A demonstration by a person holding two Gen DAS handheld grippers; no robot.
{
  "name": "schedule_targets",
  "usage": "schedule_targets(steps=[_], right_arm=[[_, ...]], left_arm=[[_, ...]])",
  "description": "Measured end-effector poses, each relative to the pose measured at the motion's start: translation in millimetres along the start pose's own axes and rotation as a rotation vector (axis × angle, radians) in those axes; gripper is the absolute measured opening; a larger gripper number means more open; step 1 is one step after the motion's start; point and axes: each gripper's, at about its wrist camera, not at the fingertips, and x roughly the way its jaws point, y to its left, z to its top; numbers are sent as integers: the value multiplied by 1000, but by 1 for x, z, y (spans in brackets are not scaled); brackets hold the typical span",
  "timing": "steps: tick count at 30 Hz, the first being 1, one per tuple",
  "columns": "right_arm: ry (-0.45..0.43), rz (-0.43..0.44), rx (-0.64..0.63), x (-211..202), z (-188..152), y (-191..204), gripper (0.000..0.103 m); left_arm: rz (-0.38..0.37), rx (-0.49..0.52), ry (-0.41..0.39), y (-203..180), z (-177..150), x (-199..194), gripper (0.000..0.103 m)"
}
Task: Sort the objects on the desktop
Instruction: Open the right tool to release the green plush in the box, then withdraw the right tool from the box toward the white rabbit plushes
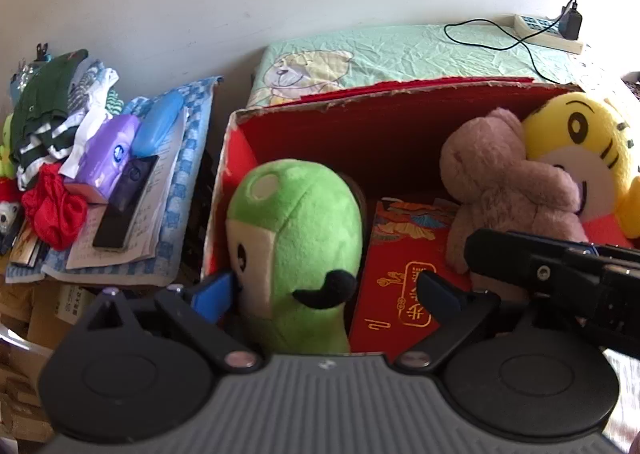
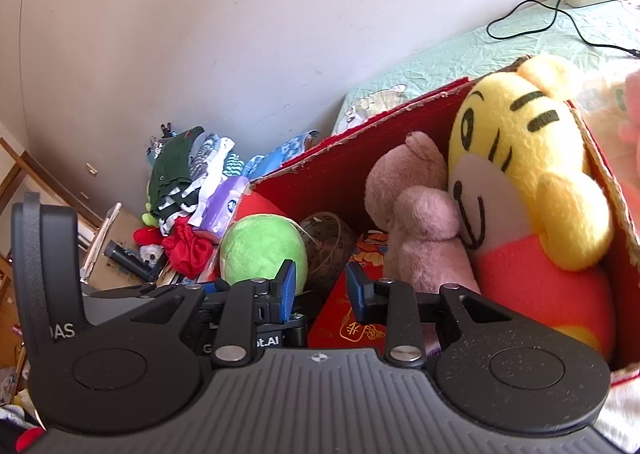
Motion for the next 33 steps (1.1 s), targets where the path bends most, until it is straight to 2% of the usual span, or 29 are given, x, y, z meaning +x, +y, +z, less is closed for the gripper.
schedule_targets(steps=[5,24,28,33], right_arm=[[9,40,-18,-5,3,-3,32],[63,206,-61,-43,12,-28,32],[63,224,-56,-55,13,-36,33],[55,212,-40,-76,14,-55,36]], left_arm=[[35,-30,16,0,3,-1,91],[177,-167,40,-25,-8,-39,93],[180,-178,24,-38,-12,-52,93],[132,-175,-25,-63,-16,-73,96]])
